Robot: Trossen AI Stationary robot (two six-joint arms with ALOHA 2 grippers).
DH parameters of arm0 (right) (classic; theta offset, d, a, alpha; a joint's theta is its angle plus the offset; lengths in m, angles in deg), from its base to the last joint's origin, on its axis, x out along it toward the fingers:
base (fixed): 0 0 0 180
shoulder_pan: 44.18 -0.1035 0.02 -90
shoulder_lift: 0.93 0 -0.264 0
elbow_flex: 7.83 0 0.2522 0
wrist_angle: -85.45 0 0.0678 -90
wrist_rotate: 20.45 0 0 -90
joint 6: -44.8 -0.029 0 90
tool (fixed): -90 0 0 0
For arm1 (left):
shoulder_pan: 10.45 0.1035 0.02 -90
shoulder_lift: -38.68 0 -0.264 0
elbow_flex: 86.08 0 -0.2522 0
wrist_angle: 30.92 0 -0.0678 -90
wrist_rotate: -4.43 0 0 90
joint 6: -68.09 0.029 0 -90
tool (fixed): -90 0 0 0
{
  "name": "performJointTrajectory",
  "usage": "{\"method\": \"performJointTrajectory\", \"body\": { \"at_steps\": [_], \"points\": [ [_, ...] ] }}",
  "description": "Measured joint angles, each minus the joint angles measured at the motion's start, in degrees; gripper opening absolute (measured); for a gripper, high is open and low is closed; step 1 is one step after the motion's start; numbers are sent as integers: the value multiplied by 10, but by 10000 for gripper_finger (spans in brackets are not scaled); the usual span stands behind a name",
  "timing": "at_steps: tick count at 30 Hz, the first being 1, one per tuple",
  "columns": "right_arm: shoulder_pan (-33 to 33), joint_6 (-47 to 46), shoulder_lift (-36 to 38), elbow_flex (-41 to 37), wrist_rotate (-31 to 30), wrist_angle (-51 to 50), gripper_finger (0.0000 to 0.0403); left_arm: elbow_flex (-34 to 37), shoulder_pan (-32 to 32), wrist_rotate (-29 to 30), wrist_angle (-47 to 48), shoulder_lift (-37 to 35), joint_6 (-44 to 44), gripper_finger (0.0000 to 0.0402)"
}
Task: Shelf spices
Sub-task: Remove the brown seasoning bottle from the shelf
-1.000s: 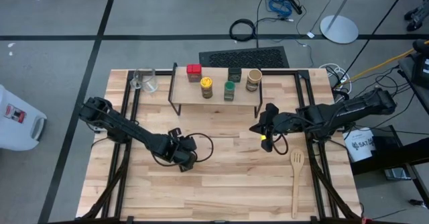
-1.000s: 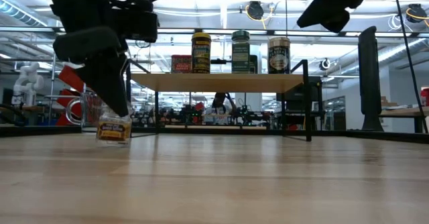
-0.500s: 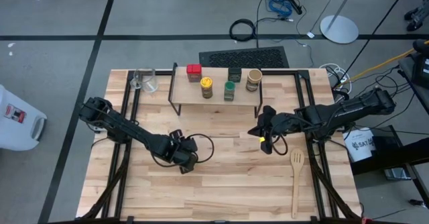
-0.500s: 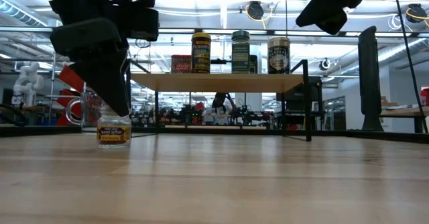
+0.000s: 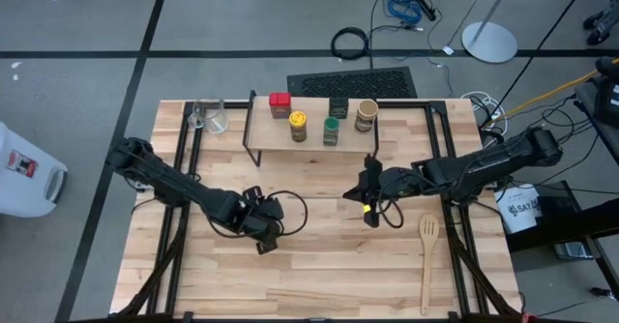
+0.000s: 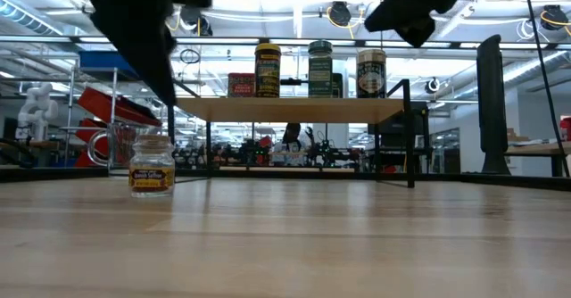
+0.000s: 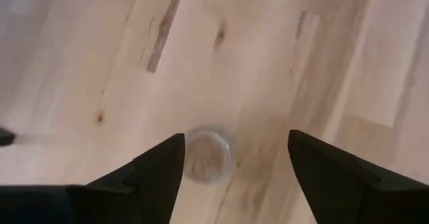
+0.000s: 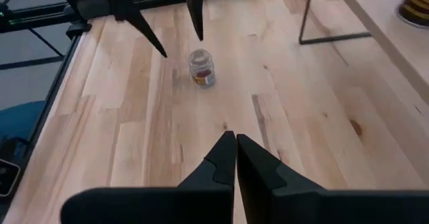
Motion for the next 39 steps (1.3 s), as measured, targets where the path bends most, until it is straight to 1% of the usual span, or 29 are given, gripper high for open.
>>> {"method": "performJointTrajectory", "body": {
  "at_steps": [2,5,8,12,17,19,23,30,33,35,39],
  "points": [
    [0,12,-21,0,4,19,0,-2,-11,0,34,-16,-16,274],
    [0,27,-53,0,29,52,0,-2,-33,4,88,-37,-48,274],
    [2,41,-84,0,43,83,0,-2,-59,33,132,-52,-81,274],
    [3,49,-120,0,45,133,0,15,-91,74,136,-62,-106,274],
    [1,84,-165,0,53,218,2,44,-124,90,131,-62,-156,274],
    [0,98,-185,0,60,256,11,61,-138,107,128,-62,-183,274],
    [0,102,-225,0,60,323,51,101,-163,138,108,-62,-229,274],
    [5,104,-303,8,60,433,147,172,-176,164,-38,-62,-228,274],
    [9,103,-342,39,60,433,185,188,-174,190,-67,-63,-228,274],
    [10,103,-371,68,60,420,206,196,-170,202,-69,-62,-228,274],
    [9,104,-431,142,75,387,233,199,-154,213,-71,-60,-227,274]
  ]
}}
